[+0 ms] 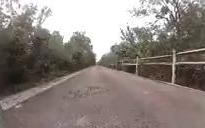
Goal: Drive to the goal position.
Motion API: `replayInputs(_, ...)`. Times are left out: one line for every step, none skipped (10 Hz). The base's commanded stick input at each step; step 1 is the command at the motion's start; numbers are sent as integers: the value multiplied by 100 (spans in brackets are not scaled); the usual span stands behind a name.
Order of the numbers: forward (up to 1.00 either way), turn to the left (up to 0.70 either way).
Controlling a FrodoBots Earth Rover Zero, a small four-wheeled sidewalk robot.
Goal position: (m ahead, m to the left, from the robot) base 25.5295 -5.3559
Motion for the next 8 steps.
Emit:
replayInputs(70,1)
replayInputs(70,0)
replayInputs(70,0)
replayInputs(70,0)
replayInputs(70,0)
replayInputs(70,0)
replayInputs(70,0)
replayInputs(70,0)
